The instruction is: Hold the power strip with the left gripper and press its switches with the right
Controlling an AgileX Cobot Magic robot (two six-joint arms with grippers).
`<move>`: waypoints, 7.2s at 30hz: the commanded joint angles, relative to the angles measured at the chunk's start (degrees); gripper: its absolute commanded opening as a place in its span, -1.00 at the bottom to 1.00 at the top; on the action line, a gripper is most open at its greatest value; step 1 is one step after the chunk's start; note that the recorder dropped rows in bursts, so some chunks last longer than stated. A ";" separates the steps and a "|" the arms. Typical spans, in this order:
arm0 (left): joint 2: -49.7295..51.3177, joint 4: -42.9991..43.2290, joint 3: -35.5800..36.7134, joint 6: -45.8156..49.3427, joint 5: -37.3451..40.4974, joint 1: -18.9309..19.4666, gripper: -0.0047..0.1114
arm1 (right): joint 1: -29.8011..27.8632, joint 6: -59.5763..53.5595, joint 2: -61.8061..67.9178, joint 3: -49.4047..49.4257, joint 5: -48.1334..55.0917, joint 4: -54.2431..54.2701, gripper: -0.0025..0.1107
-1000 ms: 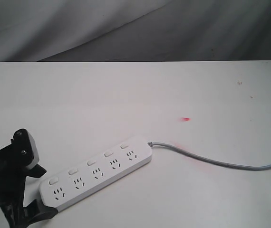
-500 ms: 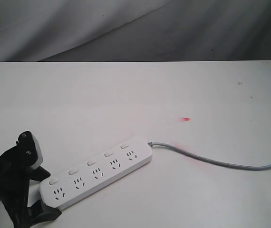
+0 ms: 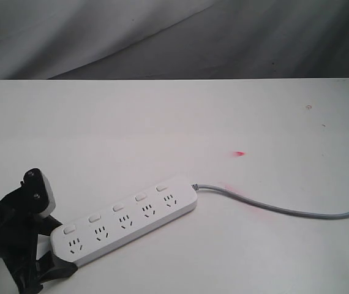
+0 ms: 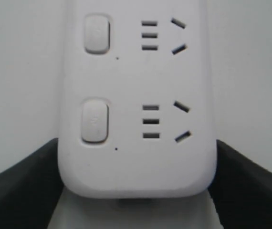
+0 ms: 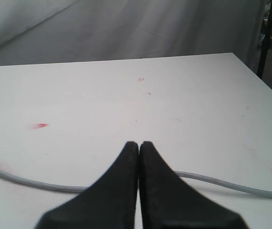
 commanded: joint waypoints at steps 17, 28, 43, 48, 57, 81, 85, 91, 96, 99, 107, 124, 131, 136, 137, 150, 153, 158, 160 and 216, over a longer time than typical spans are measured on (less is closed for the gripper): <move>1.07 1.48 0.63 -1.01 -1.36 -0.23 0.20 | -0.17 -1.08 -0.35 0.20 -0.38 -1.71 -0.96; 1.07 1.48 0.63 -1.01 -1.36 -0.23 0.20 | -0.17 -1.42 -0.35 0.20 -14.07 -6.30 -0.96; 1.07 1.48 0.63 -1.01 -1.36 -0.23 0.20 | -0.17 -5.42 -0.35 0.20 -60.18 -8.15 -0.96; 1.07 1.48 0.63 -1.01 -1.36 -0.23 0.20 | -0.05 12.55 -0.35 -4.55 -46.80 2.58 -0.96; 1.07 1.48 0.63 -1.01 -1.36 -0.23 0.20 | -0.05 11.01 19.85 -25.03 -11.13 4.39 -0.96; 1.07 1.22 0.63 -1.01 -1.36 -0.23 0.20 | 0.06 -58.78 74.75 -69.00 26.03 48.21 -0.96; 1.07 1.22 0.63 -1.01 -1.36 -0.23 0.20 | 0.06 -70.83 79.87 -69.00 30.69 55.81 -0.96; 1.07 1.22 0.63 -1.01 -1.36 -0.23 0.20 | 2.11 -80.44 91.47 -69.00 36.14 56.41 -0.96; 1.07 1.22 0.63 -1.01 -1.36 -0.23 0.20 | 11.71 -98.54 103.25 -69.00 37.68 56.98 -0.96; 1.07 1.22 0.63 -1.01 -1.36 -0.23 0.20 | 18.59 -115.00 110.37 -69.42 34.98 64.43 -0.96; 1.07 1.22 0.63 -1.01 -1.36 -0.23 0.20 | 29.98 -105.19 124.30 -91.06 40.20 60.29 -0.96; 1.07 1.22 0.63 -1.01 -1.36 -0.23 0.20 | 38.00 -99.78 137.15 -111.91 45.37 47.93 -0.95; 1.07 1.22 0.63 -1.01 -1.36 -0.23 0.20 | 41.93 -97.27 137.15 -111.91 42.78 47.52 -0.13; 1.07 1.22 0.63 -1.01 -1.36 -0.23 0.20 | 42.19 -94.78 137.15 -111.91 42.62 47.80 0.20; 1.07 1.22 0.63 -1.01 -1.36 -0.23 0.20 | 42.19 -94.52 137.15 -111.91 42.62 48.18 0.20; 1.07 1.22 0.63 -1.01 -1.36 -0.23 0.20 | 45.12 -95.28 141.03 -111.91 44.01 56.46 0.20; 1.07 1.22 0.63 -1.01 -1.36 -0.23 0.20 | 45.44 -97.03 141.00 -111.91 43.93 58.88 0.20; 1.07 1.22 0.63 -1.01 -1.36 -0.23 0.20 | 45.76 -98.27 141.22 -111.91 42.88 58.02 0.20; 1.07 1.22 0.63 -1.01 -1.36 -0.23 0.20 | 45.89 -98.42 141.76 -111.91 42.78 57.90 0.20; 1.07 1.22 0.63 -1.01 -1.36 -0.23 0.20 | 46.51 -98.69 138.12 -111.56 37.71 55.10 0.14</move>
